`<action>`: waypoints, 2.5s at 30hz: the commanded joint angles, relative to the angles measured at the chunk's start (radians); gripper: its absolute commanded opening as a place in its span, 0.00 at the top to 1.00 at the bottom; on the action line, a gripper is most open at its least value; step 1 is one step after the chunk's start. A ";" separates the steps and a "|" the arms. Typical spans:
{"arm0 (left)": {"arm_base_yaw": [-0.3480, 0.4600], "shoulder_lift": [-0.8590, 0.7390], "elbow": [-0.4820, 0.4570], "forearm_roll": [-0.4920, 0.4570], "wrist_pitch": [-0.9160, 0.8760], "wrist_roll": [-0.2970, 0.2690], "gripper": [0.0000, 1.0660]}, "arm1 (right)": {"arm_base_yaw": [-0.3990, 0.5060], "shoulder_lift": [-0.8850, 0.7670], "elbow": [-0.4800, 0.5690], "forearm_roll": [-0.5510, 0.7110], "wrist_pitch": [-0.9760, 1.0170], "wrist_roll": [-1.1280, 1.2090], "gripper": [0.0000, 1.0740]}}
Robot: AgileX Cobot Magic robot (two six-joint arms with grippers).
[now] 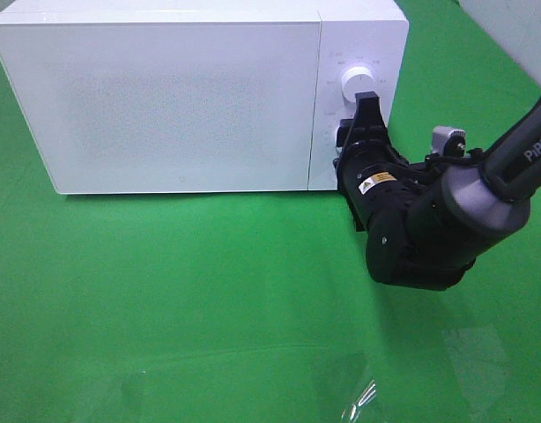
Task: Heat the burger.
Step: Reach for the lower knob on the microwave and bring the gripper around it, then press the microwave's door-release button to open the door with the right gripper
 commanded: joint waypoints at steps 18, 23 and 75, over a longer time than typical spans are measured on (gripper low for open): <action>0.002 -0.017 0.003 -0.001 -0.008 -0.002 0.07 | 0.000 -0.014 -0.048 -0.210 -0.056 0.070 0.99; 0.002 -0.017 0.003 -0.001 -0.008 -0.002 0.07 | 0.000 -0.014 -0.048 -0.177 -0.056 0.069 0.93; 0.002 -0.017 0.003 -0.001 -0.008 -0.002 0.07 | 0.000 -0.349 0.190 -0.205 0.533 -0.612 0.34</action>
